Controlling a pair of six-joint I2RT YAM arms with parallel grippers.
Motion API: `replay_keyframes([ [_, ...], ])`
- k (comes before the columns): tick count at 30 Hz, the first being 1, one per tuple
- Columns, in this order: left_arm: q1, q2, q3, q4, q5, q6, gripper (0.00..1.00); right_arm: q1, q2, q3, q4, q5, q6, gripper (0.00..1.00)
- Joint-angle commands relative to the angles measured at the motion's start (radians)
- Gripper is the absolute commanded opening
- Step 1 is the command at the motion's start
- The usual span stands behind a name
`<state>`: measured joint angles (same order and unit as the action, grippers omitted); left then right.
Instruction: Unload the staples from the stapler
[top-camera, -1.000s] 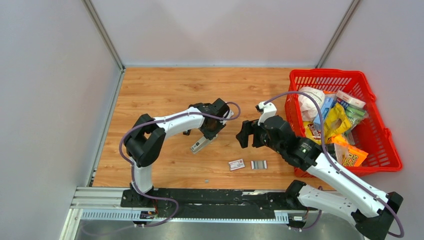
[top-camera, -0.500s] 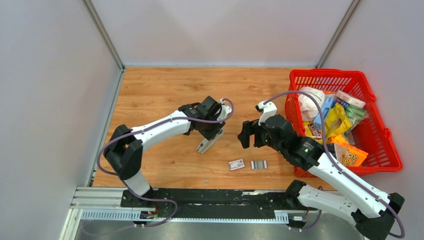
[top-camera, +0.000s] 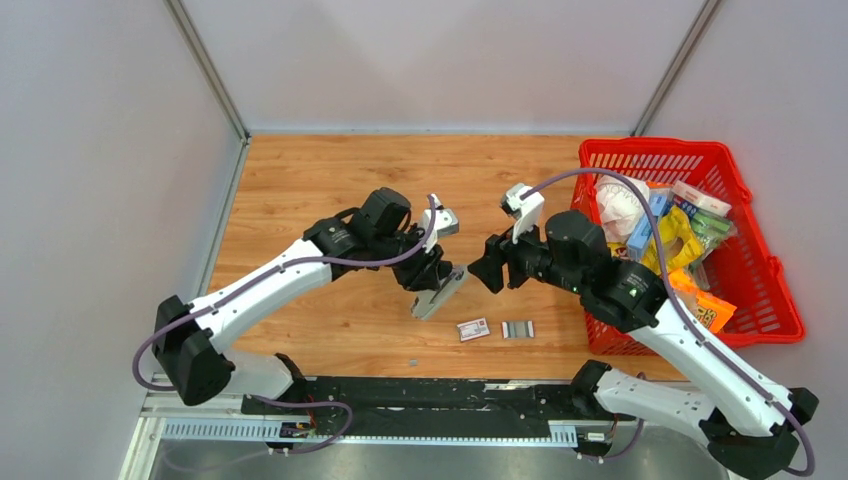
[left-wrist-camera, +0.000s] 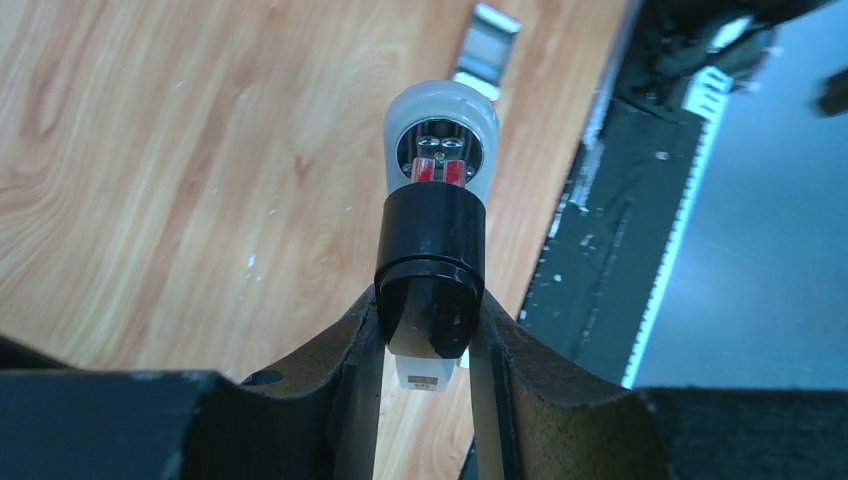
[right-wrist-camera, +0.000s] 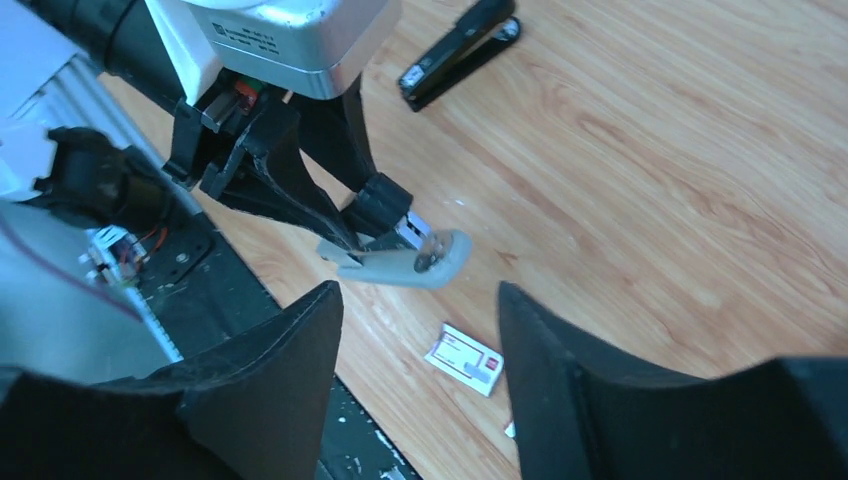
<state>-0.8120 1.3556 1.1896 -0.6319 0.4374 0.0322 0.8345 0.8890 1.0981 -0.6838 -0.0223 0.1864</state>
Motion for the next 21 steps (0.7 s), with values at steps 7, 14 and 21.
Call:
replay_keyframes([
  [7, -0.004, -0.182, -0.012, 0.041, 0.334, 0.040, 0.00, -0.002, 0.070, 0.135, -0.040, -0.378, -0.114, 0.32],
  [14, -0.004, -0.237, -0.018, 0.032, 0.389, 0.043, 0.00, 0.000, 0.096, 0.167, -0.051, -0.458, -0.123, 0.07],
  [21, -0.004, -0.250, -0.028, 0.038, 0.391, 0.043, 0.00, 0.008, 0.102, 0.152, -0.054, -0.499, -0.123, 0.00],
])
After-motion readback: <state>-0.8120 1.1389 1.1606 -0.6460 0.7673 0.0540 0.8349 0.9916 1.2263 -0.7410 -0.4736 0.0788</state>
